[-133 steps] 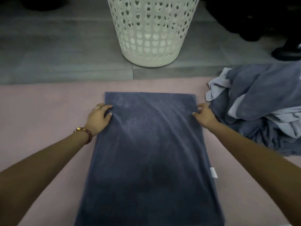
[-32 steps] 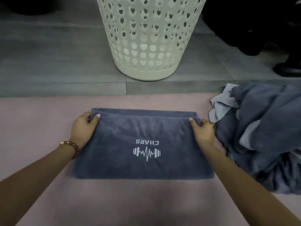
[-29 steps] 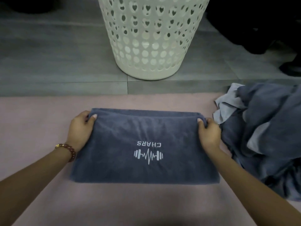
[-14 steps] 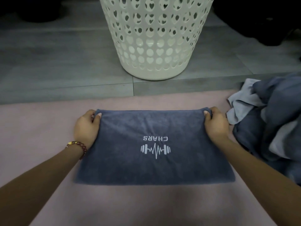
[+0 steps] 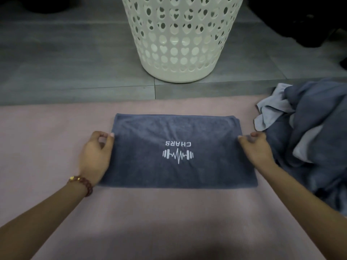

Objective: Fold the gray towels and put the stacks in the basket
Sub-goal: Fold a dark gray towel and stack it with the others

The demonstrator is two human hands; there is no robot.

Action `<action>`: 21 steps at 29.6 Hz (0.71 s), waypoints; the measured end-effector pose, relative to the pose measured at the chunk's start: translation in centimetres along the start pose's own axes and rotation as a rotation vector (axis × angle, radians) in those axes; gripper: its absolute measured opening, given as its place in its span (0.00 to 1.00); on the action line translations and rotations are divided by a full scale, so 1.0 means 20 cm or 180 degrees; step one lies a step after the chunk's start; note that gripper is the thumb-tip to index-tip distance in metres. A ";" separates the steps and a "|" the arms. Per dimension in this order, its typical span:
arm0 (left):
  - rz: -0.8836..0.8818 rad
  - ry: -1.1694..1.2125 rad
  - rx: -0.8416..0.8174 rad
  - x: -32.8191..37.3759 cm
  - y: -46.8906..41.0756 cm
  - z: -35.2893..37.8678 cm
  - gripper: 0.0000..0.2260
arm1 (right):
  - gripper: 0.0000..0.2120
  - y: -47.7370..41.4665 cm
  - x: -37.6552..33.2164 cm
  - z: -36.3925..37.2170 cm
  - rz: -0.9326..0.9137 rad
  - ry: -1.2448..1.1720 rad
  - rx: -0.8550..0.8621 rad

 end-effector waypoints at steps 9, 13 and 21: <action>0.0045 -0.0108 0.0131 -0.12 0.28 -0.06 0.10 | 0.19 0.37 0.15 -0.07 -0.0462 -0.0063 0.0291; 0.0192 -0.0604 -0.0219 -0.12 0.25 -0.06 0.12 | 0.20 0.40 0.13 -0.07 -0.0705 0.0327 0.0416; 0.0227 -0.0830 -0.0483 -0.12 0.33 -0.13 0.18 | 0.16 0.51 0.18 -0.13 -0.0807 0.0512 0.0389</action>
Point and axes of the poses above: each hand's wrist, its own y-axis away from the middle knuckle, its own z-axis out of the palm, x = y × z, the point moved 2 cm from there along -y, towards the middle knuckle, and after that the axes turned 3 degrees about y, right-handed, at the moved point
